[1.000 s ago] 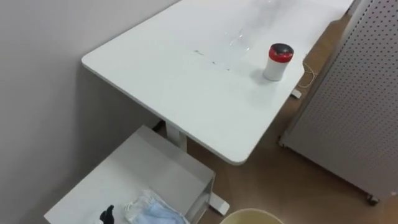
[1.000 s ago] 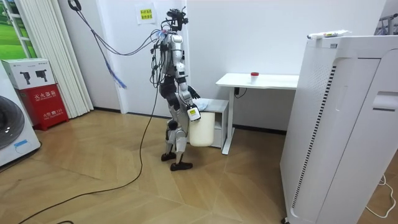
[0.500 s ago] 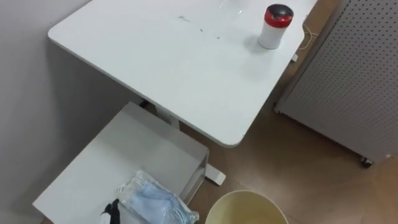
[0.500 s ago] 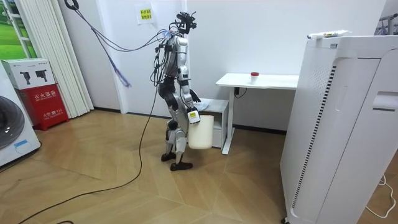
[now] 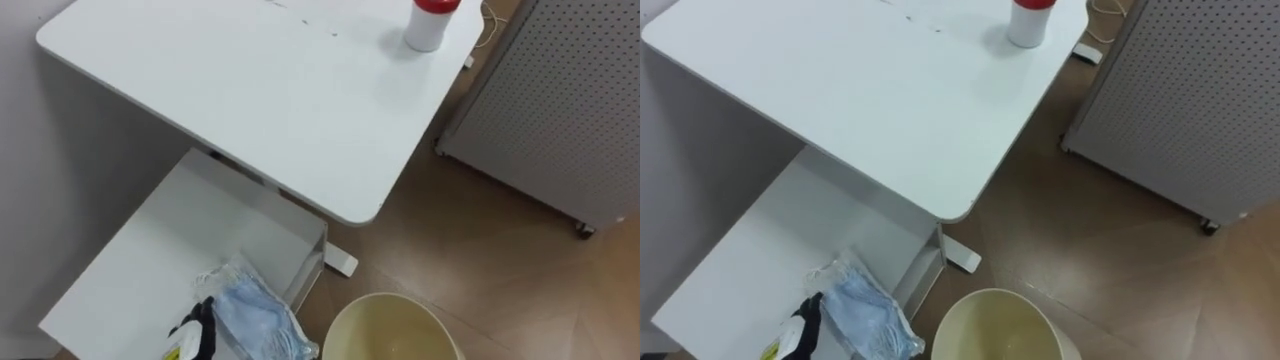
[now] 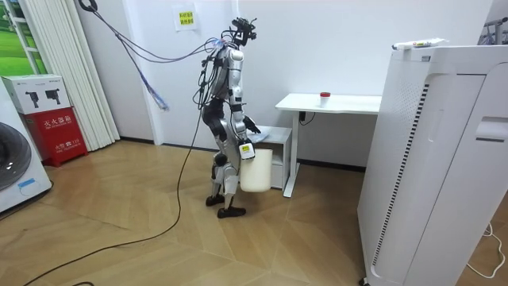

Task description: Pick garbage

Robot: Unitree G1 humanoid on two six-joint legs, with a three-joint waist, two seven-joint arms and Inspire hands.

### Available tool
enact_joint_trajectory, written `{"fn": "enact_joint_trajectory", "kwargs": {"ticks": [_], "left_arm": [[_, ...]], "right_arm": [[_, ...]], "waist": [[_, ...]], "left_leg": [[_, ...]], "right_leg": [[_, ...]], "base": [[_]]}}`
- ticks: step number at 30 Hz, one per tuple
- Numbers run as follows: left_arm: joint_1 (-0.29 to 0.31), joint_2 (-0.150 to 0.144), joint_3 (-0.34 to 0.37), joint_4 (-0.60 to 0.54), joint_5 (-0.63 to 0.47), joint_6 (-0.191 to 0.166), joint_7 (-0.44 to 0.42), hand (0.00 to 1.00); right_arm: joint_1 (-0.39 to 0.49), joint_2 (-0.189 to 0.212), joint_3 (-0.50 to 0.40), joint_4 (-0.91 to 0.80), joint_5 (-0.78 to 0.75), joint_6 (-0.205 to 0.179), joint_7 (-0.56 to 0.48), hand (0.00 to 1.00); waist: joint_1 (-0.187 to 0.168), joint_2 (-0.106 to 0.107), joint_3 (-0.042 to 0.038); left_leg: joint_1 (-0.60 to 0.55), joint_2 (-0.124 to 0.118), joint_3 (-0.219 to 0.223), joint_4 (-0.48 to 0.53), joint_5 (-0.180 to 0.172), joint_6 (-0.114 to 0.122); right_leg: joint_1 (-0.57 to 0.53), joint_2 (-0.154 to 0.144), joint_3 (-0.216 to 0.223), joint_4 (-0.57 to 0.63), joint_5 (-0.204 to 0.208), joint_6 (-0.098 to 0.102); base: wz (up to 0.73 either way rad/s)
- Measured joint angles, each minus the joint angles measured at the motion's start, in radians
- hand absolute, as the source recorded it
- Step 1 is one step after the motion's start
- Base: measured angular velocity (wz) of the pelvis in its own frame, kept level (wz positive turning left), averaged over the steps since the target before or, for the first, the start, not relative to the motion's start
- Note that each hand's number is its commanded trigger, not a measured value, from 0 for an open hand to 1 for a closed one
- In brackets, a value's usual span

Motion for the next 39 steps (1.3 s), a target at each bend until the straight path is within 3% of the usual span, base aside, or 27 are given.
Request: {"fn": "enact_joint_trajectory", "kwargs": {"ticks": [10, 11, 12, 13, 14, 15, 17, 20, 27, 34, 39], "left_arm": [[-0.01, 0.007, -0.023, 0.005, 0.014, 0.0, 0.055, 0.0], [-0.012, 0.008, -0.023, 0.015, 0.014, 0.0, 0.056, 0.0], [-0.024, 0.015, -0.023, 0.02, 0.014, -0.002, 0.059, 0.0], [-0.026, 0.018, -0.024, 0.02, 0.012, -0.005, 0.062, 0.0], [-0.04, 0.024, -0.042, 0.018, 0.012, -0.011, 0.07, 0.0], [-0.049, 0.029, -0.078, 0.014, 0.009, -0.027, 0.088, 0.0], [-0.045, 0.028, -0.099, 0.016, 0.011, -0.036, 0.099, 0.0], [-0.034, 0.034, -0.089, 0.017, 0.015, -0.036, 0.104, 0.0], [-0.026, 0.034, -0.091, 0.017, 0.019, -0.038, 0.151, 0.0], [-0.008, 0.033, -0.091, 0.025, 0.035, -0.033, 0.193, 0.0], [-0.005, 0.032, -0.091, 0.036, 0.035, -0.025, 0.211, 0.0]], "right_arm": [[-0.007, 0.009, 0.021, 0.001, 0.008, 0.005, -0.006, 1.0], [-0.009, 0.013, 0.021, 0.001, 0.008, 0.011, -0.009, 1.0], [-0.014, 0.022, 0.02, 0.002, 0.008, 0.012, -0.012, 1.0], [-0.015, 0.026, 0.02, 0.003, 0.008, 0.012, -0.012, 1.0], [-0.016, 0.028, 0.011, -0.002, 0.008, 0.011, -0.014, 1.0], [-0.02, 0.033, 0.005, -0.007, 0.01, 0.015, -0.024, 1.0], [-0.023, 0.036, 0.006, -0.007, 0.009, 0.021, -0.031, 1.0], [-0.032, 0.039, 0.022, -0.007, -0.001, 0.021, -0.027, 1.0], [-0.02, 0.037, 0.034, -0.006, 0.006, 0.034, -0.014, 1.0], [-0.013, 0.036, 0.032, -0.007, 0.006, 0.034, -0.006, 1.0], [-0.009, 0.036, 0.032, -0.007, 0.007, 0.034, 0.002, 1.0]], "waist": [[-0.02, -0.003, 0.0041], [-0.025, -0.01, 0.0118], [-0.032, -0.036, 0.0365], [-0.036, -0.034, 0.0357], [-0.04, -0.019, 0.0338], [-0.023, -0.033, 0.0343], [0.002, -0.04, 0.0308], [0.01, -0.033, 0.031], [-0.006, -0.028, 0.0284], [-0.013, -0.009, 0.014], [-0.014, -0.009, 0.0137]], "left_leg": [[-0.005, 0.002, 0.002, 0.012, -0.001, -0.002], [-0.033, 0.01, 0.024, 0.082, 0.002, -0.04], [-0.105, 0.021, 0.017, 0.191, 0.003, -0.106], [-0.127, 0.036, -0.004, 0.155, 0.007, -0.11], [-0.166, 0.093, -0.021, 0.104, 0.027, -0.085], [-0.18, 0.105, 0.045, 0.115, 0.037, -0.066], [-0.177, 0.105, 0.056, 0.118, 0.038, -0.065], [-0.157, 0.101, 0.047, 0.11, 0.038, -0.065], [-0.117, 0.104, 0.044, 0.09, 0.038, -0.065], [-0.103, 0.101, 0.046, 0.077, 0.05, -0.063], [-0.095, 0.099, 0.047, 0.067, 0.065, -0.066]], "right_leg": [[0.01, 0.0, 0.006, -0.02, 0.002, -0.003], [0.023, -0.007, 0.026, -0.029, 0.004, -0.004], [0.038, -0.014, 0.094, -0.034, 0.007, 0.002], [0.034, -0.009, 0.11, -0.034, 0.01, 0.006], [0.012, 0.007, 0.111, -0.016, -0.001, 0.016], [-0.016, 0.003, 0.094, 0.0, -0.007, 0.023], [-0.02, -0.009, 0.05, -0.003, -0.007, 0.023], [0.006, -0.011, 0.009, -0.018, 0.001, 0.01], [0.022, -0.005, 0.001, 0.009, 0.002, 0.001], [0.026, -0.005, -0.001, 0.02, 0.008, -0.005], [0.026, -0.006, -0.005, 0.021, 0.012, -0.012]], "base": [[-0.02], [0.24], [0.32], [0.48], [0.32], [0.22], [-0.09], [-0.21], [-0.01], [0.0], [0.0]]}}
